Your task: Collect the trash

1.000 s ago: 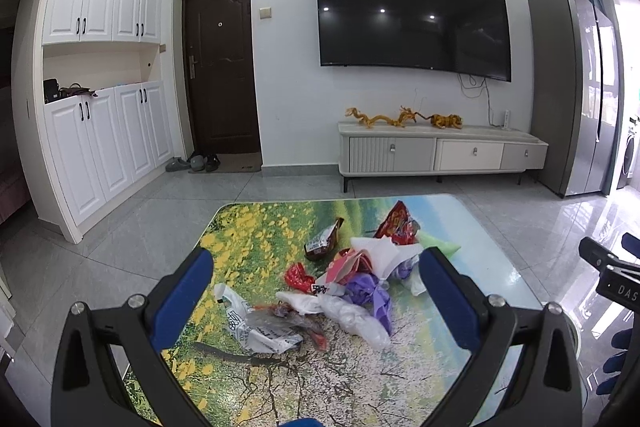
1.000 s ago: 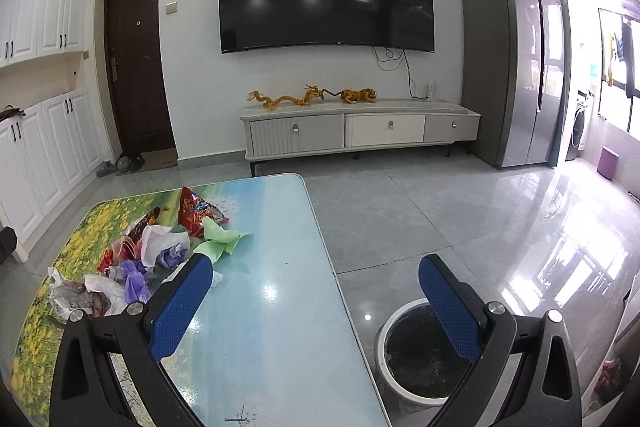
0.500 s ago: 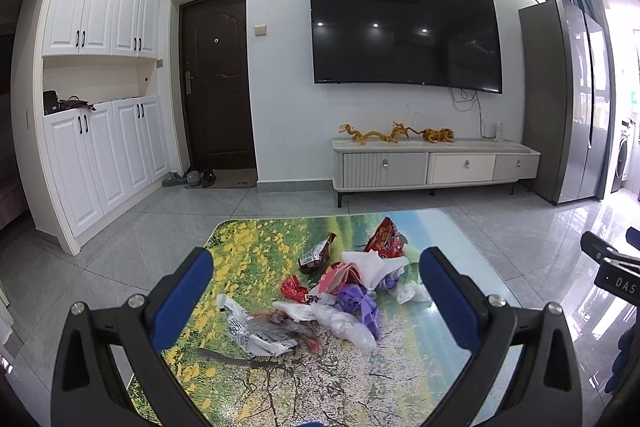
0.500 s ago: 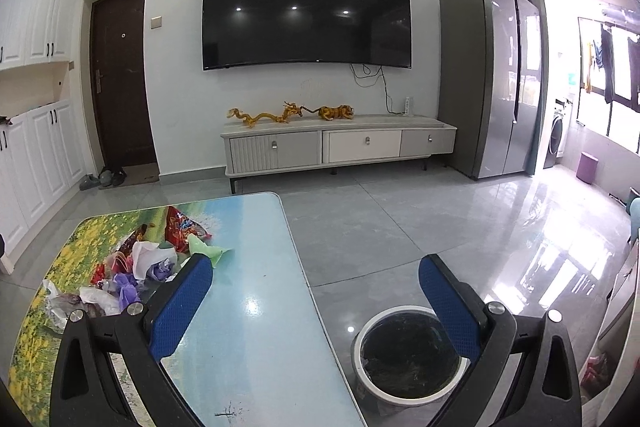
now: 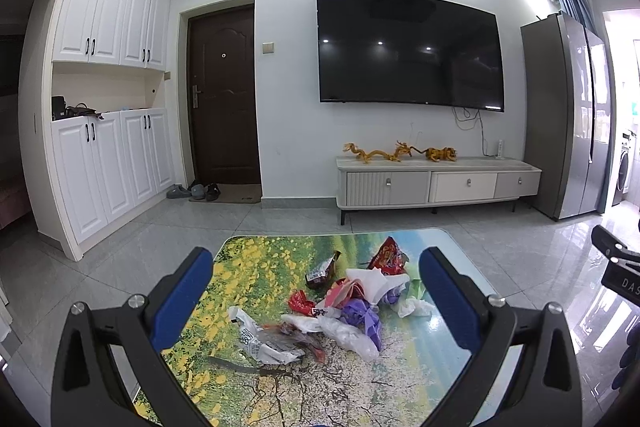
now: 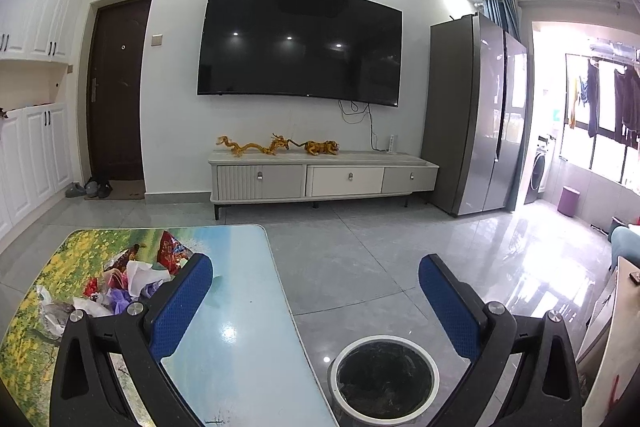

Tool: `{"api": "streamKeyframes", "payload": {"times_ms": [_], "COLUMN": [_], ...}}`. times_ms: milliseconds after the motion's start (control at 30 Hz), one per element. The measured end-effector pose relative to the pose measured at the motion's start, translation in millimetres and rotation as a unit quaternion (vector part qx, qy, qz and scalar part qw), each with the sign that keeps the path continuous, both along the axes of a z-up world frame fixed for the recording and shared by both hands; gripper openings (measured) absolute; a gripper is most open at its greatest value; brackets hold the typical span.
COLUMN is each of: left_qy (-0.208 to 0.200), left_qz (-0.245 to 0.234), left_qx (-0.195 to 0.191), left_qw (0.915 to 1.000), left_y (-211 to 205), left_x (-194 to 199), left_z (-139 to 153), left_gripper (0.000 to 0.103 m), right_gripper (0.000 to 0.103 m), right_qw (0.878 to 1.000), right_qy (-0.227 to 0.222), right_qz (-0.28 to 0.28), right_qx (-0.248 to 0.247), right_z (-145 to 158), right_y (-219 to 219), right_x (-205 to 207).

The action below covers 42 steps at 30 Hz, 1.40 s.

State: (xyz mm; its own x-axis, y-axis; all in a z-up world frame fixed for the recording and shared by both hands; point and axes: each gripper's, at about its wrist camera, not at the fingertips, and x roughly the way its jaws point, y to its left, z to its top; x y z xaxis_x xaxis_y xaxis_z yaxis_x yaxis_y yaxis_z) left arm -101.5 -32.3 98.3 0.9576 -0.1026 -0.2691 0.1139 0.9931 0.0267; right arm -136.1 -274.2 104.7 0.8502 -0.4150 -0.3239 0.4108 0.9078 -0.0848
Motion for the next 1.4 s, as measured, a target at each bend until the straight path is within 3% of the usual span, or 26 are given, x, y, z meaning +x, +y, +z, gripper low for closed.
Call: {"api": "streamKeyframes", "payload": {"times_ms": [900, 1267, 1400], "left_qy": [0.002, 0.026, 0.037], "left_qz": [-0.003, 0.035, 0.065], "left_qx": [-0.019, -0.029, -0.020], "left_qw": [0.9998, 0.9986, 0.9970], "left_y": [12, 35, 55], "left_x": [23, 51, 63], "left_z": [15, 8, 0], "left_gripper": [0.103, 0.103, 0.103], "right_gripper": [0.103, 0.103, 0.103], "right_qw": [0.999, 0.998, 0.998], "right_qy": [-0.041, -0.055, -0.031], "right_qz": [0.000, 0.027, 0.044], "right_qx": [-0.020, -0.006, 0.016], "right_z": [18, 10, -1], "right_y": [-5, -13, -17], "right_x": [8, 25, 40]}}
